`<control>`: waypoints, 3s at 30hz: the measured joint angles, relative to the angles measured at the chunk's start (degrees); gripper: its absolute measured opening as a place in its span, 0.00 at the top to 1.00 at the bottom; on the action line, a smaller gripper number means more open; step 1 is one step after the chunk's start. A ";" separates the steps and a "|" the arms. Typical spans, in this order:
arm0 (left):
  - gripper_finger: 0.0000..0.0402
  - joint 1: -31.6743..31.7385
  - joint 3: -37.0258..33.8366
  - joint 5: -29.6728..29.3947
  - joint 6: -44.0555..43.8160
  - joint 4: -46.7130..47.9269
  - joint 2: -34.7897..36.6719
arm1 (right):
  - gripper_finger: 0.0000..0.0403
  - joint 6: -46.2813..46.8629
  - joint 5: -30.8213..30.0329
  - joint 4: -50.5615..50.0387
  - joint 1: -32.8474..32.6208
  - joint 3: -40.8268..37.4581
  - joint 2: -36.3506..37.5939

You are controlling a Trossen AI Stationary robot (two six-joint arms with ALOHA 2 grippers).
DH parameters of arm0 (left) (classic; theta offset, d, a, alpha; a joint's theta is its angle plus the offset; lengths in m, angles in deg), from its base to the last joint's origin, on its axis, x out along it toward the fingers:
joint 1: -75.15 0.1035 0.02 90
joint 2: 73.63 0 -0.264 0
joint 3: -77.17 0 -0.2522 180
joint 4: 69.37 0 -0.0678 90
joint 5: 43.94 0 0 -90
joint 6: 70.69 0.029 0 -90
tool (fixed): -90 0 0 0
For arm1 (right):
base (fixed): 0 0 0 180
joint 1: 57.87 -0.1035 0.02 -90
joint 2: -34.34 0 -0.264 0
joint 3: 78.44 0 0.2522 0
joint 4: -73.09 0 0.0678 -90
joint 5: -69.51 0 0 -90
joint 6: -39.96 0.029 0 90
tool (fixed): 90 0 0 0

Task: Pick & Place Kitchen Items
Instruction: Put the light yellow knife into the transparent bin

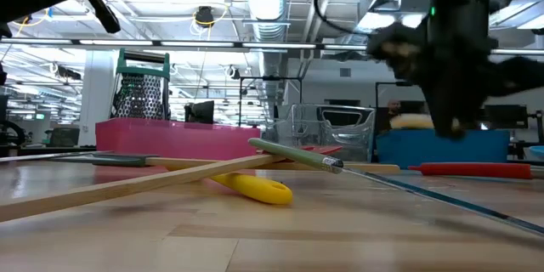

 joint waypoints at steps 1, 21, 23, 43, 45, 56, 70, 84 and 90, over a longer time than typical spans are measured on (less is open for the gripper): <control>0.99 -0.01 0.01 0.00 -0.01 0.01 0.00 | 0.86 -0.73 0.02 -0.05 0.14 0.19 1.37; 0.99 -0.02 0.00 -0.22 0.00 -0.16 0.02 | 0.86 -29.22 -5.60 10.09 22.21 0.49 20.52; 0.99 -0.01 0.01 -0.22 0.00 -0.22 0.02 | 0.86 -32.76 -4.07 12.76 25.20 0.49 20.24; 0.99 -0.01 0.01 0.00 0.26 -0.42 0.01 | 0.86 -50.37 9.10 24.04 46.69 3.63 15.58; 0.99 -0.01 0.01 -0.03 0.26 -0.40 0.01 | 0.86 -53.34 9.16 22.92 47.08 6.97 13.43; 0.99 -0.01 0.01 -0.22 0.39 -0.37 0.02 | 0.86 -64.28 3.34 9.05 47.16 26.33 -4.58; 0.99 0.00 0.02 0.01 0.42 -0.33 0.02 | 0.86 -66.05 2.69 6.51 47.14 29.62 -16.92; 0.99 0.00 0.00 -0.17 0.44 -0.33 0.00 | 0.86 -68.81 -2.81 5.08 46.36 29.62 -19.81; 0.99 0.00 0.01 -0.21 0.46 -0.31 0.01 | 0.86 -70.66 -8.35 5.12 44.67 29.62 -19.74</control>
